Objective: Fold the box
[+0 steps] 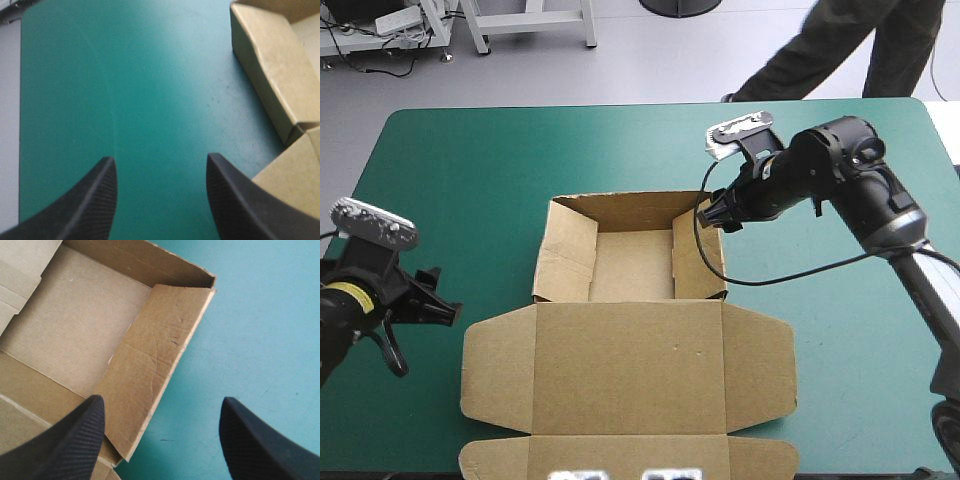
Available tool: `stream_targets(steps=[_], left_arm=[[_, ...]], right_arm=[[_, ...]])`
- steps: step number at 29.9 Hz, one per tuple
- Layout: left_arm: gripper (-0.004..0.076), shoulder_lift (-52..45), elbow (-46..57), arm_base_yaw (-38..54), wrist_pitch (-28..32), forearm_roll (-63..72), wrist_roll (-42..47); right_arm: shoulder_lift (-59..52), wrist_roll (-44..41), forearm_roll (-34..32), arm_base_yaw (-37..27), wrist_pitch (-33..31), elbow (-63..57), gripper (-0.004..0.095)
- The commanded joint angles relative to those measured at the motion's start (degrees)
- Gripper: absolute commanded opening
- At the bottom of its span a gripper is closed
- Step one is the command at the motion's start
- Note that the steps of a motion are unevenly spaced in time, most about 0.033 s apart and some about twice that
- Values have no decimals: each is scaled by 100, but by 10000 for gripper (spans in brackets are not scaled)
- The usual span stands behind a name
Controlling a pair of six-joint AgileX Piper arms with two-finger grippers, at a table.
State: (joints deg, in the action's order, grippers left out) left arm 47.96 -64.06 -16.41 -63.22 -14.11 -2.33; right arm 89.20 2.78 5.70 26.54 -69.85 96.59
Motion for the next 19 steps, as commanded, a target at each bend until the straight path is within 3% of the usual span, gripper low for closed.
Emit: stream_targets(steps=[1, 7, 15, 17, 19], left_arm=[[396, -348, 551, -32, 553, -152, 233], [396, -707, 1195, -32, 747, -167, 433], [396, -743, 1220, -32, 772, -174, 451], [396, -743, 1220, -32, 785, -174, 451], [396, -743, 1220, -32, 785, -174, 471]], right_arm=[[194, -4, 86, -26, 259, 120, 615], [952, -201, -176, -26, 259, 120, 615], [1785, -189, 431, -26, 516, 120, 608], [1920, -177, 548, -26, 516, 120, 562], [2053, -177, 547, -26, 516, 120, 445]])
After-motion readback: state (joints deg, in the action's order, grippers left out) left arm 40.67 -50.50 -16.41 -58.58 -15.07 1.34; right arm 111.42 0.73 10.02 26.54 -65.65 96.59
